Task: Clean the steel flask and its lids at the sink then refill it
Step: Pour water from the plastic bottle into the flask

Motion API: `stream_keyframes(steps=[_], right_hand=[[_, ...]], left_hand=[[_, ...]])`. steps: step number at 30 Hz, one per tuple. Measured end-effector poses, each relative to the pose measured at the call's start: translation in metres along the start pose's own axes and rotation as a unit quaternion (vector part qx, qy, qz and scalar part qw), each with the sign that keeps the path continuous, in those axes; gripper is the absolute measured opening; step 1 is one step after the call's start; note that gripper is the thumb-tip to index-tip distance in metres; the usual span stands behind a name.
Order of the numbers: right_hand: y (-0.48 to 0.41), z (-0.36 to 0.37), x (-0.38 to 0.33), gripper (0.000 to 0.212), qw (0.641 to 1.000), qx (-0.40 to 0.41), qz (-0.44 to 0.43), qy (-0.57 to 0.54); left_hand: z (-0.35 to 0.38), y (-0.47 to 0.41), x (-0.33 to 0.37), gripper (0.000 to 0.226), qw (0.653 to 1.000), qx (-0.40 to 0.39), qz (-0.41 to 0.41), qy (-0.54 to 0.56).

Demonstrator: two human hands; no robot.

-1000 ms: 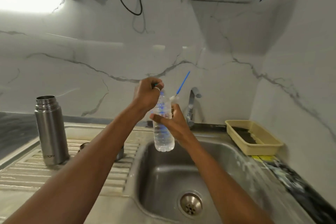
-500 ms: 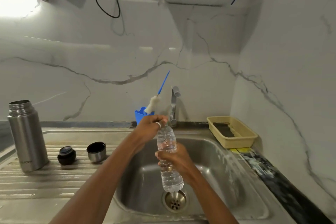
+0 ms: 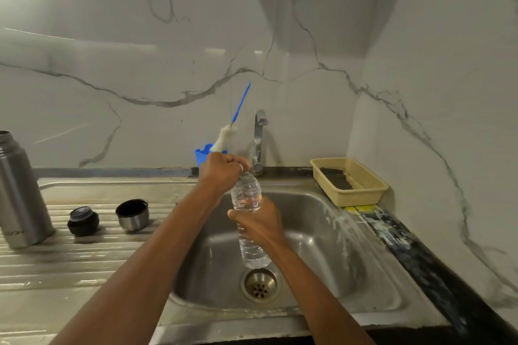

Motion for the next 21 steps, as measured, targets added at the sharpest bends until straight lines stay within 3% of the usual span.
stream_keyframes(steps=[3, 7, 10, 15, 19, 21], right_hand=[[0.004, -0.003, 0.002, 0.044, 0.997, 0.037, -0.012, 0.063], [0.006, -0.007, -0.001, 0.047, 0.998, 0.042, -0.026, 0.050], [0.004, -0.006, -0.003, 0.045, 0.998, 0.033, -0.043, 0.021], [0.001, 0.002, -0.002, 0.048, 0.999, 0.012, -0.046, 0.022], [-0.002, 0.000, -0.001, 0.053, 0.998, 0.021, -0.053, 0.035], [-0.003, -0.001, 0.000, 0.052, 0.998, 0.022, -0.053, 0.027]], left_hand=[[0.000, 0.011, 0.012, 0.002, 0.981, 0.108, 0.017, -0.158], [-0.001, 0.021, 0.026, 0.018, 0.957, 0.160, 0.052, -0.236], [0.002, 0.012, 0.025, 0.029, 0.972, 0.099, 0.058, -0.203], [0.017, 0.015, 0.017, 0.017, 0.992, -0.072, 0.060, -0.088], [0.011, 0.019, 0.018, 0.013, 0.994, -0.102, 0.047, 0.012], [0.008, 0.019, 0.020, 0.018, 0.992, -0.111, 0.057, 0.009]])
Point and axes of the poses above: each hand's wrist, its own y-axis away from the middle knuckle, its own z-axis out of the palm, x = y × z, the point moved 5 cm from there along -y, towards the middle knuckle, and after that the axes turned 4 degrees about -y, right-handed, at the moved point
